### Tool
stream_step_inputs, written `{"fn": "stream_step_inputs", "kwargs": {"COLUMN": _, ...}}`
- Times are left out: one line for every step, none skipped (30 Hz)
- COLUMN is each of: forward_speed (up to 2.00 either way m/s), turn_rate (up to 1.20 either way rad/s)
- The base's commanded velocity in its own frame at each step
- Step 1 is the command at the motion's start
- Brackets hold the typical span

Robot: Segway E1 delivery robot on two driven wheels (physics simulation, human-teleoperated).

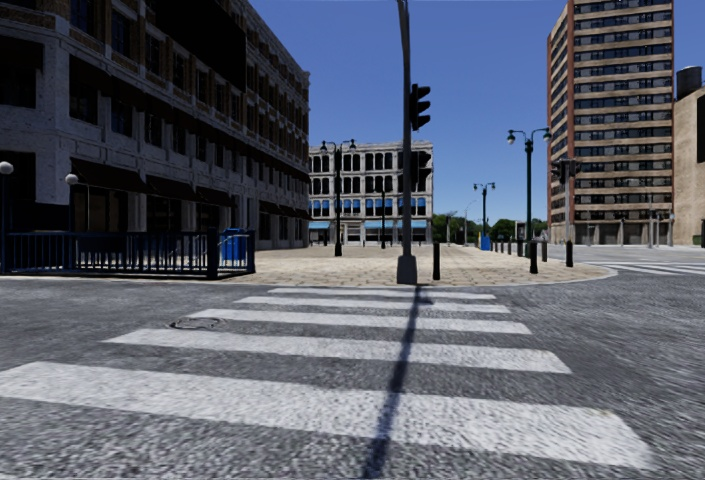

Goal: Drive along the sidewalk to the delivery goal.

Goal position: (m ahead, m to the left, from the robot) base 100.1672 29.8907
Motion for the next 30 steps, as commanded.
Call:
{"fn": "stream_step_inputs", "kwargs": {"forward_speed": 2.0, "turn_rate": 0.0}}
{"fn": "stream_step_inputs", "kwargs": {"forward_speed": 2.0, "turn_rate": 0.0}}
{"fn": "stream_step_inputs", "kwargs": {"forward_speed": 2.0, "turn_rate": 0.0}}
{"fn": "stream_step_inputs", "kwargs": {"forward_speed": 2.0, "turn_rate": 0.0}}
{"fn": "stream_step_inputs", "kwargs": {"forward_speed": 2.0, "turn_rate": 0.0}}
{"fn": "stream_step_inputs", "kwargs": {"forward_speed": 2.0, "turn_rate": 0.0}}
{"fn": "stream_step_inputs", "kwargs": {"forward_speed": 2.0, "turn_rate": 0.0}}
{"fn": "stream_step_inputs", "kwargs": {"forward_speed": 2.0, "turn_rate": 0.0}}
{"fn": "stream_step_inputs", "kwargs": {"forward_speed": 2.0, "turn_rate": 0.0}}
{"fn": "stream_step_inputs", "kwargs": {"forward_speed": 2.0, "turn_rate": 0.0}}
{"fn": "stream_step_inputs", "kwargs": {"forward_speed": 2.0, "turn_rate": 0.0}}
{"fn": "stream_step_inputs", "kwargs": {"forward_speed": 2.0, "turn_rate": 0.0}}
{"fn": "stream_step_inputs", "kwargs": {"forward_speed": 2.0, "turn_rate": 0.0}}
{"fn": "stream_step_inputs", "kwargs": {"forward_speed": 2.0, "turn_rate": 0.0}}
{"fn": "stream_step_inputs", "kwargs": {"forward_speed": 2.0, "turn_rate": 0.0}}
{"fn": "stream_step_inputs", "kwargs": {"forward_speed": 2.0, "turn_rate": 0.0}}
{"fn": "stream_step_inputs", "kwargs": {"forward_speed": 2.0, "turn_rate": 0.0}}
{"fn": "stream_step_inputs", "kwargs": {"forward_speed": 2.0, "turn_rate": 0.0}}
{"fn": "stream_step_inputs", "kwargs": {"forward_speed": 2.0, "turn_rate": 0.0}}
{"fn": "stream_step_inputs", "kwargs": {"forward_speed": 2.0, "turn_rate": 0.0}}
{"fn": "stream_step_inputs", "kwargs": {"forward_speed": 2.0, "turn_rate": 0.0}}
{"fn": "stream_step_inputs", "kwargs": {"forward_speed": 2.0, "turn_rate": 0.0}}
{"fn": "stream_step_inputs", "kwargs": {"forward_speed": 2.0, "turn_rate": 0.0}}
{"fn": "stream_step_inputs", "kwargs": {"forward_speed": 2.0, "turn_rate": 0.0}}
{"fn": "stream_step_inputs", "kwargs": {"forward_speed": 2.0, "turn_rate": 0.0}}
{"fn": "stream_step_inputs", "kwargs": {"forward_speed": 2.0, "turn_rate": 0.0}}
{"fn": "stream_step_inputs", "kwargs": {"forward_speed": 2.0, "turn_rate": 0.0}}
{"fn": "stream_step_inputs", "kwargs": {"forward_speed": 2.0, "turn_rate": 0.0}}
{"fn": "stream_step_inputs", "kwargs": {"forward_speed": 2.0, "turn_rate": 0.0}}
{"fn": "stream_step_inputs", "kwargs": {"forward_speed": 2.0, "turn_rate": 0.0}}
